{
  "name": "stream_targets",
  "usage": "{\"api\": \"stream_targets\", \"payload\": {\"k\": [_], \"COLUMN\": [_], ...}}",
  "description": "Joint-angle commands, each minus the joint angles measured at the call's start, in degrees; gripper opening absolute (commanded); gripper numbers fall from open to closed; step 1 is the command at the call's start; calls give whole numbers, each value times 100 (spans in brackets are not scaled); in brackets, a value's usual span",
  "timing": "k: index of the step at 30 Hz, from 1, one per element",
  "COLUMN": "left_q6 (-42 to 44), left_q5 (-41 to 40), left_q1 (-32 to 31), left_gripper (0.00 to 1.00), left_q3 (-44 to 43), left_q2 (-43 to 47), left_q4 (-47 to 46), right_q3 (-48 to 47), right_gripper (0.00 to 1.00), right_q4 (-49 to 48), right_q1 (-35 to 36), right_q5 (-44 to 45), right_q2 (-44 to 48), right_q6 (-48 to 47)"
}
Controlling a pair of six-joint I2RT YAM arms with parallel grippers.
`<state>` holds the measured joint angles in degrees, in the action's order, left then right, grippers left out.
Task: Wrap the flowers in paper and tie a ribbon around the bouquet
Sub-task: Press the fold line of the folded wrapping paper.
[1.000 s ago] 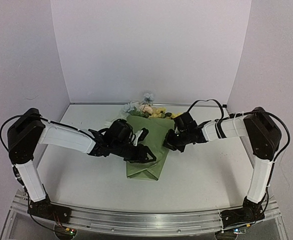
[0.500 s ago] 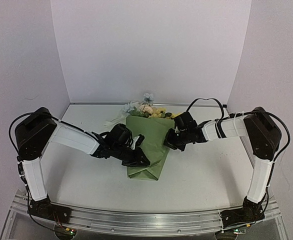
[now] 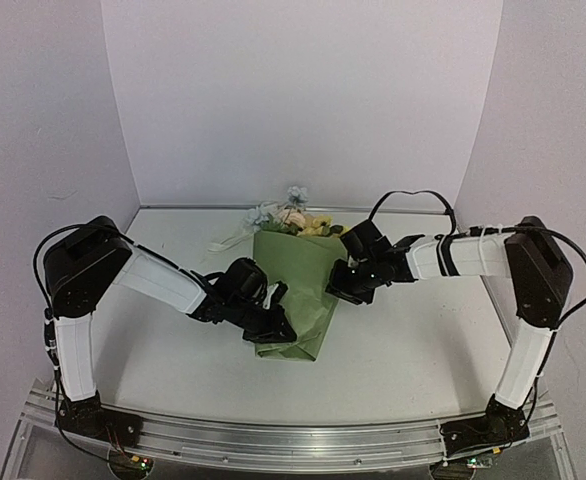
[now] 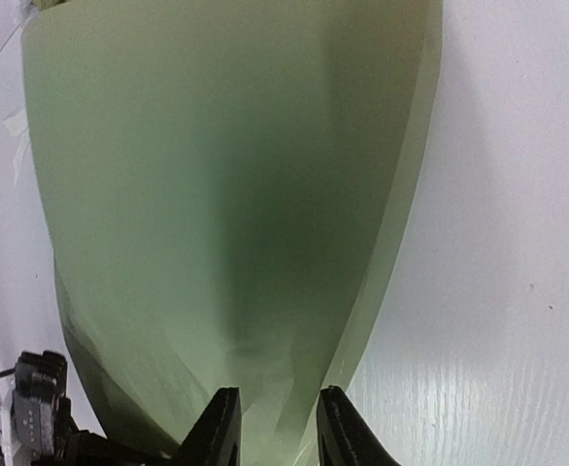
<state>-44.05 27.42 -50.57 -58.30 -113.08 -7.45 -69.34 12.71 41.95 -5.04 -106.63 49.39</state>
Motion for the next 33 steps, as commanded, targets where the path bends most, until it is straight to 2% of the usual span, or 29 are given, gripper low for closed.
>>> {"api": "stream_targets", "payload": {"k": [1,4,9,11,15,24,27,33], "left_q6": [-93,-117,-123,-132,-177,-208,-165,-185], "left_q5": [40,51,34,34,45,13,-105,-97], "left_q1": [12,12,9,12,8,11,40,135], "left_gripper": [9,9,9,9,9,12,15,15], "left_q3": [39,55,57,69,146,320,429,875], "left_q2": [-69,-66,-49,-49,-32,349,664,957], "left_q4": [-23,-67,-100,-121,-230,-318,-186,-21], "right_q3": [198,234,31,132,388,595,710,843], "right_gripper": [34,34,20,14,7,3,2,2], "right_q4": [502,489,251,8,-417,-650,-681,-717], "right_q1": [291,641,1107,1139,1139,1138,1134,1134], "right_q5": [322,196,-94,-215,-352,-213,-168,-120], "right_q2": [647,670,186,17,-183,-726,-749,-695], "right_q6": [152,240,478,631,822,914,953,984]}}
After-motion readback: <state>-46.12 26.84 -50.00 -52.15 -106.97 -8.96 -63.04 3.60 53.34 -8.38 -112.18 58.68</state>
